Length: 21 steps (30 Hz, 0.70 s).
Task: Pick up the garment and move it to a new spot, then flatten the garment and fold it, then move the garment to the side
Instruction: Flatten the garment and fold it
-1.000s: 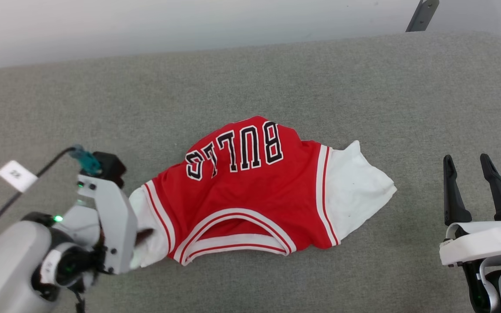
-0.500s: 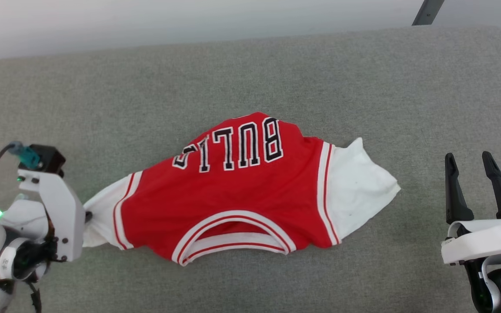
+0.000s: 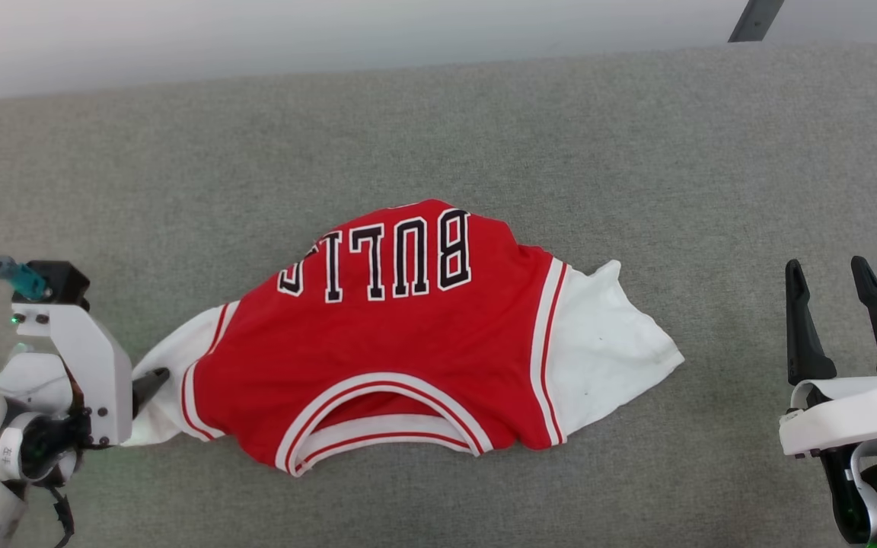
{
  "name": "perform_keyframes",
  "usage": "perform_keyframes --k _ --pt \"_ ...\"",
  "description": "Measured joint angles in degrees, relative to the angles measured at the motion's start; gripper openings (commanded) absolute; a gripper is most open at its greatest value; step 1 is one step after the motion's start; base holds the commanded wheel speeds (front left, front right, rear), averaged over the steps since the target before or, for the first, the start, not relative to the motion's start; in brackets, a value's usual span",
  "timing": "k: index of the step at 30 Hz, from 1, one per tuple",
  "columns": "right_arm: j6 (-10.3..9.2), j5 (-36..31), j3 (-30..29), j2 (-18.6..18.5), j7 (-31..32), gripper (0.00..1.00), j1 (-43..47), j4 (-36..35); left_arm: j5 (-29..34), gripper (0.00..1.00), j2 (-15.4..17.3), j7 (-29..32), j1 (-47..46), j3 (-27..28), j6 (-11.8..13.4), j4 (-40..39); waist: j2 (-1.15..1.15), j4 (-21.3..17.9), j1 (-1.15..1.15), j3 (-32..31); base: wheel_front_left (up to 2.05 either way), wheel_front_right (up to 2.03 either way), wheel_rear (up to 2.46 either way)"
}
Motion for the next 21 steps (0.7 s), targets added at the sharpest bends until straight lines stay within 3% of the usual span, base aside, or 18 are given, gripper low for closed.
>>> perform_keyframes --k 9,21 --pt "0.00 -0.22 0.00 0.00 -0.01 1.00 0.36 -1.42 0.24 1.00 2.11 2.36 0.13 -0.26 1.20 -1.88 0.00 0.78 0.00 -1.44 0.00 0.00 0.00" --pt "0.00 -0.67 0.31 -0.09 0.53 1.00 0.79 -4.56 -2.46 1.00 1.66 5.05 2.95 -0.37 2.67 -1.30 0.00 0.53 0.00 -1.83 0.00 0.00 0.00"
